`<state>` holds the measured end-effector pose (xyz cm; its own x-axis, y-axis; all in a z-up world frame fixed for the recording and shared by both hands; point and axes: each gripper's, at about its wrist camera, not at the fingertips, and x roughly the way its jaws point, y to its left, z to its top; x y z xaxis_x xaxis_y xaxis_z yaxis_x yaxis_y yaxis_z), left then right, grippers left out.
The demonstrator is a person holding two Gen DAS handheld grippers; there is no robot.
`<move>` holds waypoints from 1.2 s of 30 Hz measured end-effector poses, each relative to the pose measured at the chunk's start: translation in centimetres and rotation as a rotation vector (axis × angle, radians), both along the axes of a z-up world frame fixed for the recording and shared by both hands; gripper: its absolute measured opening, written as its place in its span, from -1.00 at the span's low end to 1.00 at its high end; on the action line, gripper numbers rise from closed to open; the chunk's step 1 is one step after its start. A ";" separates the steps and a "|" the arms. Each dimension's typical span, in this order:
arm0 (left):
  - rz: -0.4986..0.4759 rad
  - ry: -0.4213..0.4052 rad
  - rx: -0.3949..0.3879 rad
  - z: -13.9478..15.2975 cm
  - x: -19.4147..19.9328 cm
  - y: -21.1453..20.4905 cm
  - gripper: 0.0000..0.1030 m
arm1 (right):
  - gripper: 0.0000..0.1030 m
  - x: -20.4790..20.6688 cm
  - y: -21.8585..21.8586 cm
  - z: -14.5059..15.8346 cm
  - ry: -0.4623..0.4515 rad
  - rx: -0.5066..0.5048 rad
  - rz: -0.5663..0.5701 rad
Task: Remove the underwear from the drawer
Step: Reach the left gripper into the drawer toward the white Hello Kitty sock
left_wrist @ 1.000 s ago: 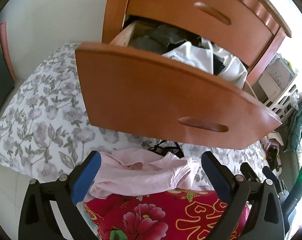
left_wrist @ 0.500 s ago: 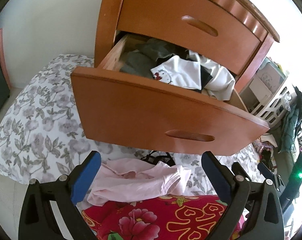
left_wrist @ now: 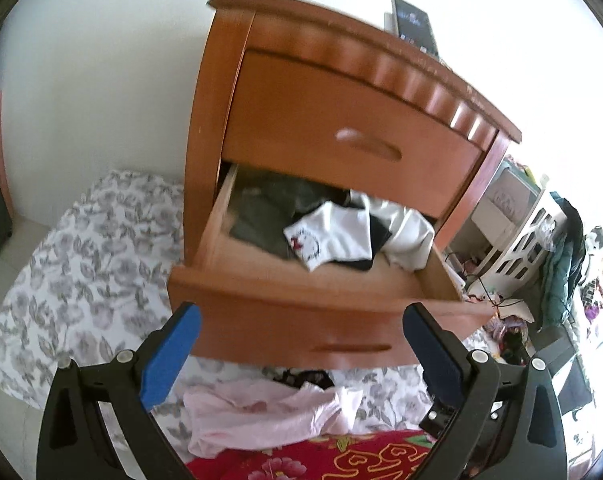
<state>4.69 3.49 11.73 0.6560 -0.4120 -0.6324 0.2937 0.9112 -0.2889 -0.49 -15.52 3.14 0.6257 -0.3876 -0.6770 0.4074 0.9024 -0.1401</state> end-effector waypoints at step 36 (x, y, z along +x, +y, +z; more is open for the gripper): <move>-0.029 0.277 0.201 -2.0 15.9 -11.0 0.99 | 1.00 0.6 -1.6 -1.7 -0.011 0.147 0.032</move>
<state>20.55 -7.46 9.76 0.4378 -0.2770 -0.8553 0.2558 0.9504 -0.1769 0.09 -17.11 1.40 0.6436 -0.2642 -0.7183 0.3786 0.9255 -0.0011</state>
